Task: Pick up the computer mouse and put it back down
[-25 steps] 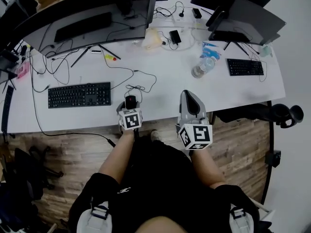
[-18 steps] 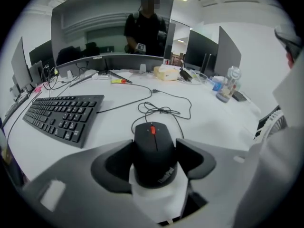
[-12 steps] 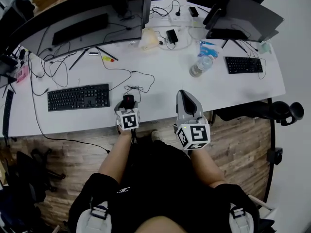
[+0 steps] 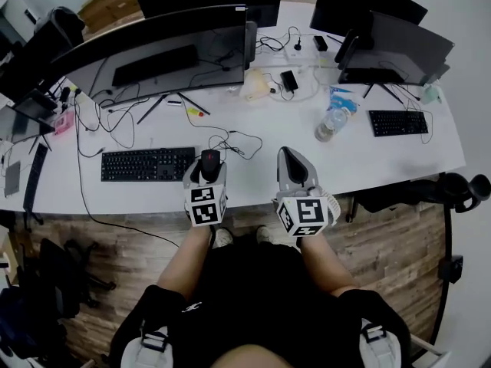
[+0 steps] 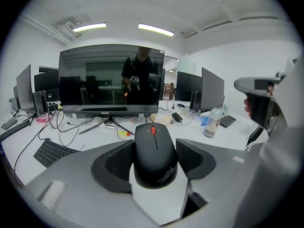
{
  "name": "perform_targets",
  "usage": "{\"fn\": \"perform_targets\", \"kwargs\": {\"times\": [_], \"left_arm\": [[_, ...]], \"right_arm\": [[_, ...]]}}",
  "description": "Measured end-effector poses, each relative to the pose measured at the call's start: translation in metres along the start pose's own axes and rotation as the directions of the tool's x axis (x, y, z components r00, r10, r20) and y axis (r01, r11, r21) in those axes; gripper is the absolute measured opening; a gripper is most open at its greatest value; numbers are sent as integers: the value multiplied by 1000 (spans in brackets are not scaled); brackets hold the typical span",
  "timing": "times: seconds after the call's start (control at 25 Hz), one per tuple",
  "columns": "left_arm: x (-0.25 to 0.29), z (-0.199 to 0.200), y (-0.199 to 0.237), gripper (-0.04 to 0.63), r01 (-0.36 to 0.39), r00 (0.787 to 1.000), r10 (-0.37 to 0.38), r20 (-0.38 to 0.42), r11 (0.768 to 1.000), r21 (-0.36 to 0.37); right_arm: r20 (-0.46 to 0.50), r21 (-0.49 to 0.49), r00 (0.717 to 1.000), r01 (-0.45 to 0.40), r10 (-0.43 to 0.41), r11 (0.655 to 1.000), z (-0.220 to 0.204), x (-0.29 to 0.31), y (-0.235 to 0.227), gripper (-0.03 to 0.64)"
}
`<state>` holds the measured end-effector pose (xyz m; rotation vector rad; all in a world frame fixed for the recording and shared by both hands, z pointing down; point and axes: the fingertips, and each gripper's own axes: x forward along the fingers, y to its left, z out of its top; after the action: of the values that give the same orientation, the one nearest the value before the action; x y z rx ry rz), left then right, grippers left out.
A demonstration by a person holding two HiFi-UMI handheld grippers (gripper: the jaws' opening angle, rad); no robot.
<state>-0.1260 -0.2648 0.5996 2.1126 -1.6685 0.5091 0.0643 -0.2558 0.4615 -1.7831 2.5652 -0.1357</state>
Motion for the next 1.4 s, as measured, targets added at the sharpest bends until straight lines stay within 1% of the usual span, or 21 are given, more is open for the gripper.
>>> {"fn": "perform_targets", "kwargs": {"times": [0.16, 0.36, 0.56, 0.68, 0.8, 0.96, 1.12, 1.24, 1.4], "left_arm": [[-32, 40, 7, 324, -17, 994, 18, 106, 1000, -9], [-70, 78, 16, 324, -46, 970, 42, 237, 999, 11], [-97, 101, 25, 324, -73, 946, 69, 316, 997, 3], [-105, 110, 29, 324, -72, 935, 68, 348, 997, -1], [-107, 113, 30, 324, -55, 932, 50, 359, 998, 3], [-102, 109, 31, 324, -36, 937, 32, 348, 999, 3], [-96, 104, 36, 324, -31, 940, 37, 340, 999, -23], [-84, 95, 38, 324, -26, 950, 34, 310, 999, -29], [-62, 68, 40, 324, -19, 972, 30, 235, 999, -47]], "right_arm": [[33, 7, 999, -25, 25, 1000, 10, 9, 9, -2], [82, 12, 995, -54, 53, 998, 25, 23, 21, -2], [97, 28, 992, -88, 85, 996, 27, 35, 34, -2], [98, 17, 990, -105, 102, 994, 29, 41, 43, -2], [101, 1, 989, -109, 108, 994, 29, 44, 49, -2], [102, -1, 989, -107, 106, 994, 28, 43, 52, -2], [110, -4, 989, -95, 95, 995, 33, 40, 50, -2], [115, -5, 990, -80, 80, 997, 37, 37, 46, -2], [112, -8, 992, -57, 57, 998, 38, 29, 39, -2]]}}
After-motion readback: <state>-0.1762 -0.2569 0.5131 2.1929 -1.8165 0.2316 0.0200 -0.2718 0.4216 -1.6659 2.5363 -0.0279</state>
